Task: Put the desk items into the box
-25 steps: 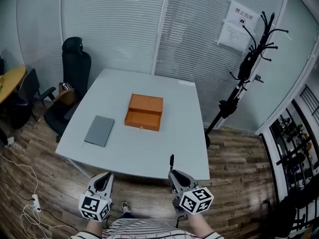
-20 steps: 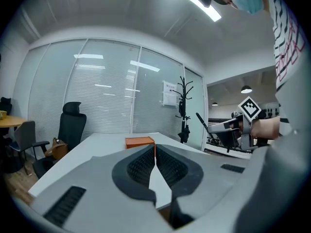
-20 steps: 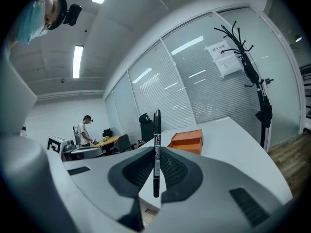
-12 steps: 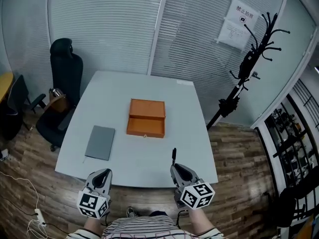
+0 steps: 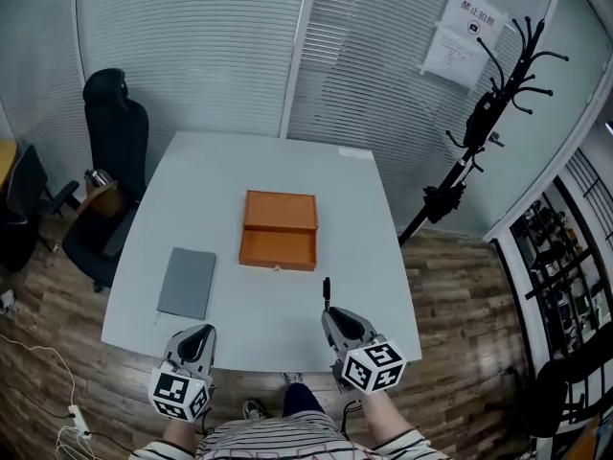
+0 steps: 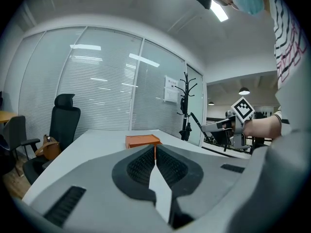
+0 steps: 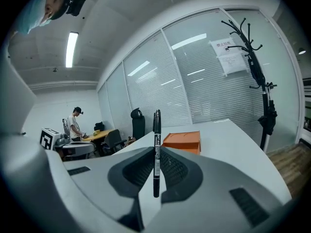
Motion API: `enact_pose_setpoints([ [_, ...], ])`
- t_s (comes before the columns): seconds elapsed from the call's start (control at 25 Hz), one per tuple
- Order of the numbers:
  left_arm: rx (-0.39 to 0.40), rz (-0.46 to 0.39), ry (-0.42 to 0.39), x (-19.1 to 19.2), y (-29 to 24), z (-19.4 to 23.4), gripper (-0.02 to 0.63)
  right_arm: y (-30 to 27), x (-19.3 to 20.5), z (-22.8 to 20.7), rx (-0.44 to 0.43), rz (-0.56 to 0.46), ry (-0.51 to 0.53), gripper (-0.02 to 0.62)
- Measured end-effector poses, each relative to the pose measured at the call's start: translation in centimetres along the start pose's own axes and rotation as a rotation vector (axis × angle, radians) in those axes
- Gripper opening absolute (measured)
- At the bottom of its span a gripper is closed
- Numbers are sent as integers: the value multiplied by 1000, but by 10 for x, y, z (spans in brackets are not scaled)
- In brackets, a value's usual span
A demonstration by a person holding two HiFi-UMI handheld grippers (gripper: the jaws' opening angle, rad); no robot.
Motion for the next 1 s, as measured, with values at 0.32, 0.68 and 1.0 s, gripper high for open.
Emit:
enact_pose_setpoints([
  [0.32, -66, 19, 14, -11, -37, 4, 29, -58, -17, -49, -39, 62, 58, 57],
  [0.68, -166, 53, 45, -9, -61, 9, 29, -133, -30, -83, -101, 118, 164, 57],
  [1.0, -230, 75, 58, -7, -74, 8, 29, -189, -39, -99, -170, 171, 220, 57],
])
Point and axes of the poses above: the fingertips, and each gripper's own axes: y backward along the fingers, z to its left, x out of its underside, the point moved 9 cm from there along y, backward along the fingers, and after that the axes turned 1 degree about -x, right-handed, at the moved point
